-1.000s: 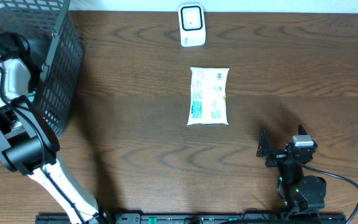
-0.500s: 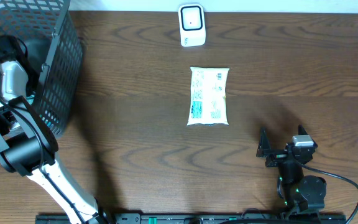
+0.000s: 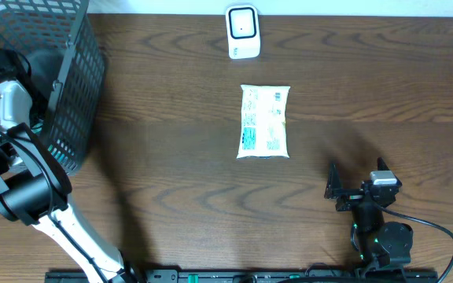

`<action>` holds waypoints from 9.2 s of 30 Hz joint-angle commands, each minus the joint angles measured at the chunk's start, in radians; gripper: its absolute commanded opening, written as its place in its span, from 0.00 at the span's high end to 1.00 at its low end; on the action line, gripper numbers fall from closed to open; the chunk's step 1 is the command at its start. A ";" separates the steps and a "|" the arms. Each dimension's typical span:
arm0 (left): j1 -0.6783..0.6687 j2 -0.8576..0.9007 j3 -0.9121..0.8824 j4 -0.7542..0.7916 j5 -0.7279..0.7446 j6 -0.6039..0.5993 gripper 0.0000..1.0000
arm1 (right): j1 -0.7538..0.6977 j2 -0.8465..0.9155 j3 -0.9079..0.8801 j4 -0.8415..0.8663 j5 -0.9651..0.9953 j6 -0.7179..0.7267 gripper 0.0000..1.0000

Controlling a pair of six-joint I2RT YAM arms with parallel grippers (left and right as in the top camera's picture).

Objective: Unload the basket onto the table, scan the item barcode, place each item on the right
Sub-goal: 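Grasp the mint-green snack bag in the basket with the left gripper, then carry the green bag toward the scanner with the left gripper, then hold the green bag under the scanner beside the white bag, then release the green bag on the table left of the white bag, then move the left gripper back into the grey basket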

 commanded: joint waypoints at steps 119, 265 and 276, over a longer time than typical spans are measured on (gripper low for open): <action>-0.924 -0.194 -0.284 -0.008 0.426 -0.788 0.51 | -0.003 -0.006 -0.002 -0.003 0.002 0.010 0.01; 0.044 -0.485 -0.064 0.109 0.218 -0.010 0.25 | -0.003 -0.006 -0.002 -0.003 0.002 0.010 0.01; 0.052 -0.382 -0.066 -0.040 0.241 -0.036 0.25 | -0.003 -0.006 -0.002 -0.003 0.001 0.010 0.01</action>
